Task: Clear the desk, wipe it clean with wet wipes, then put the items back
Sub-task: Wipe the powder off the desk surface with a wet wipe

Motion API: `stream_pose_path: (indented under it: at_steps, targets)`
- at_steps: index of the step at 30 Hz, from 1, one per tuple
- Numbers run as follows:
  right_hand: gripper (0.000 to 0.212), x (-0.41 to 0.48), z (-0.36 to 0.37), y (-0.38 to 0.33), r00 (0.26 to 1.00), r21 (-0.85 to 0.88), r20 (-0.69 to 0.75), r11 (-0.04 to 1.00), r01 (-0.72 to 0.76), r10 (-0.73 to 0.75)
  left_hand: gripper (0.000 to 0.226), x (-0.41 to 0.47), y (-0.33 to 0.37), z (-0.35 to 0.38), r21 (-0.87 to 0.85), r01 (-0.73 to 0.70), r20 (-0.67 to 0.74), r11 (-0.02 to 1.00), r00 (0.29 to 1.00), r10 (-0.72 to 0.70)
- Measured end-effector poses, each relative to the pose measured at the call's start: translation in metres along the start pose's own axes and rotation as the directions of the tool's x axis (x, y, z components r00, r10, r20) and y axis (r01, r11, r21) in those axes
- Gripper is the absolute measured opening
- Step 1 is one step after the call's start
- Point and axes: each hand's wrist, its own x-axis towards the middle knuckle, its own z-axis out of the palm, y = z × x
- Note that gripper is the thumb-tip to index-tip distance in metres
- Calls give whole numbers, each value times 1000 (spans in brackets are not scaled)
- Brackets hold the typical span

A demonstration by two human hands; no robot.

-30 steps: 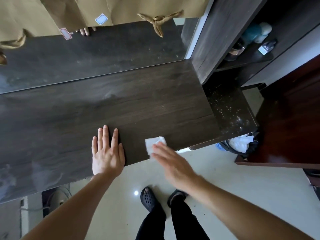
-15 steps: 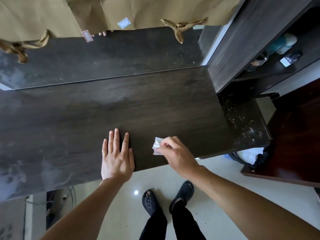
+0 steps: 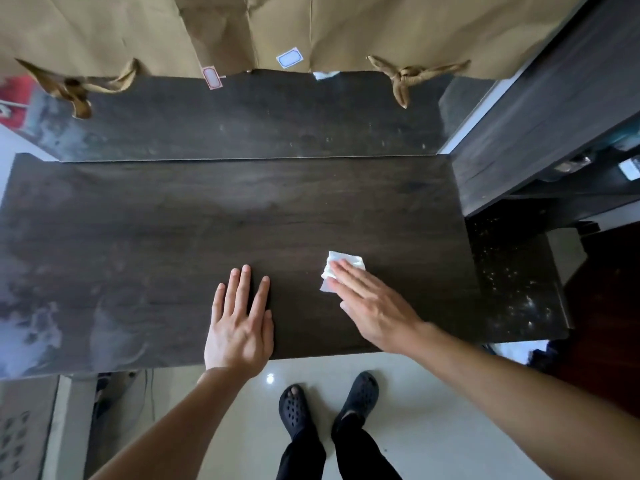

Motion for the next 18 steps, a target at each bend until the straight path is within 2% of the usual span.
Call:
stream_pose_path:
  at_steps: [1,3,5,6,7,8,10,11,13,14,15,16,17,18]
  targets:
    - [48,6,-6,21,999,-31,-18,999,-32,31,52,0,0,0,-3,2,-5,1000,1000,-3]
    - [52,29,-21,69,965,-45,-123,970,-237,230,53,0,1,0,-2,1,-14,1000,1000,-1]
    - [54,58,-36,107,850,-3,-184,864,-503,494,53,0,2,-1,-4,1,-22,1000,1000,-1]
    - [52,72,-38,110,789,24,-177,804,-594,588,52,0,2,-1,-3,0,-27,1000,1000,0]
    - [51,84,-35,99,773,37,-172,788,-615,611,52,1,2,-1,-1,-1,-29,1000,1000,1]
    - [50,89,-28,81,810,26,-162,823,-567,563,52,1,2,-1,0,0,-30,1000,1000,0]
    - [52,83,-9,31,961,-15,-92,965,-262,259,52,1,2,-3,-7,6,-34,1000,999,-6]
    - [53,71,-1,13,996,-17,-20,996,-89,89,52,1,2,-3,-11,8,-36,1000,999,-9]
    - [51,58,-6,16,991,2,89,995,99,-99,52,1,3,-4,-22,10,-33,1000,999,-11]
    - [50,62,-13,33,992,-2,73,995,104,-104,52,1,3,-5,-25,12,-32,1000,999,-13]
    - [49,68,-19,54,999,-19,21,999,30,-29,53,1,3,-5,-25,12,-33,1000,999,-13]
    - [49,78,-26,76,993,-35,-46,994,-107,105,53,1,2,-4,-21,10,-34,1000,999,-11]
    - [48,88,-33,95,953,-43,-110,957,-288,282,53,1,2,-4,-17,9,-34,1000,999,-9]
    - [49,99,-38,107,877,-37,-148,884,-467,457,53,1,2,-4,-15,10,-33,1000,999,-10]
